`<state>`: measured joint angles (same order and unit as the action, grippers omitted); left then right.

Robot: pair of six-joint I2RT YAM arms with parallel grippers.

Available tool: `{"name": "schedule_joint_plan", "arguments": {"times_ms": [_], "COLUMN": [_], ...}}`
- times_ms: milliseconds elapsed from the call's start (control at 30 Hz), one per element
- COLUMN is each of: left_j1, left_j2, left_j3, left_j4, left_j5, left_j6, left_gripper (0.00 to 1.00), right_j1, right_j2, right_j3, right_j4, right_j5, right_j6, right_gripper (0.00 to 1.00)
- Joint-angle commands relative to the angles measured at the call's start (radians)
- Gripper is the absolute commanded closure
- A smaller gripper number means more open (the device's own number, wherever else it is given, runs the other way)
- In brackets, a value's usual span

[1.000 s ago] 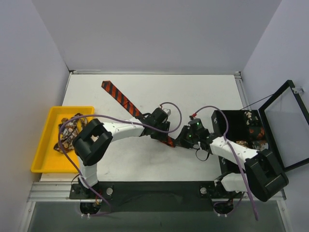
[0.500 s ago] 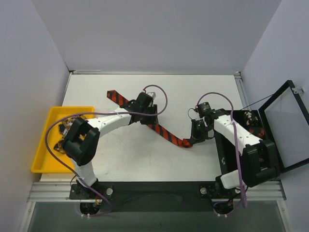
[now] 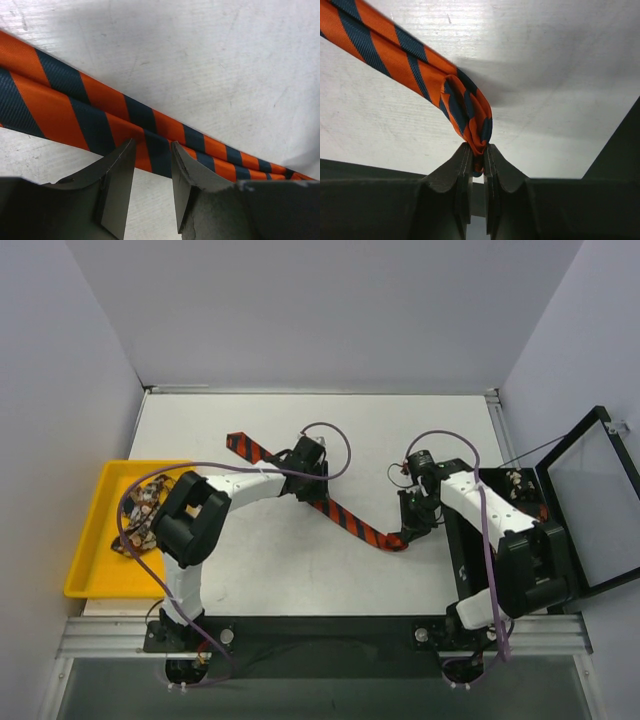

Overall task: Roll the ties
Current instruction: Roll the tie

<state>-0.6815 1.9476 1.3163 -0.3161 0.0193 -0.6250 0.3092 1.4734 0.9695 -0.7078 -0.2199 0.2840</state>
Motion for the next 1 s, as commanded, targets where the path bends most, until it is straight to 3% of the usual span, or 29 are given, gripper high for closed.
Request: {"name": "schedule_joint_plan", "arguments": {"times_ms": [0,600,833,967], "left_j1": [0.020,0.077,0.074,0.073], "left_j2": [0.008,0.059,0.036,-0.036], "left_j3": [-0.009,-0.078,-0.051,-0.051], "left_j4": [0.072,0.127,0.150,0.155], "left_j5": [-0.019,0.007,0.041,0.045], "left_j6": [-0.062,-0.214,-0.199,-0.164], "left_gripper": [0.55,0.60,0.59,0.53], "right_j1": [-0.012,-0.114,-0.108,-0.091], "right_j2": [-0.059,-0.423,-0.361,-0.309], "right_j3": [-0.047,-0.400,-0.352,-0.270], "right_j4": [-0.013,0.211,0.159,0.093], "right_j5": [0.027,-0.029,-0.052,-0.019], "right_j6": [0.032,0.219,0.222,0.201], "right_gripper": [1.00,1.00,1.00,1.00]}}
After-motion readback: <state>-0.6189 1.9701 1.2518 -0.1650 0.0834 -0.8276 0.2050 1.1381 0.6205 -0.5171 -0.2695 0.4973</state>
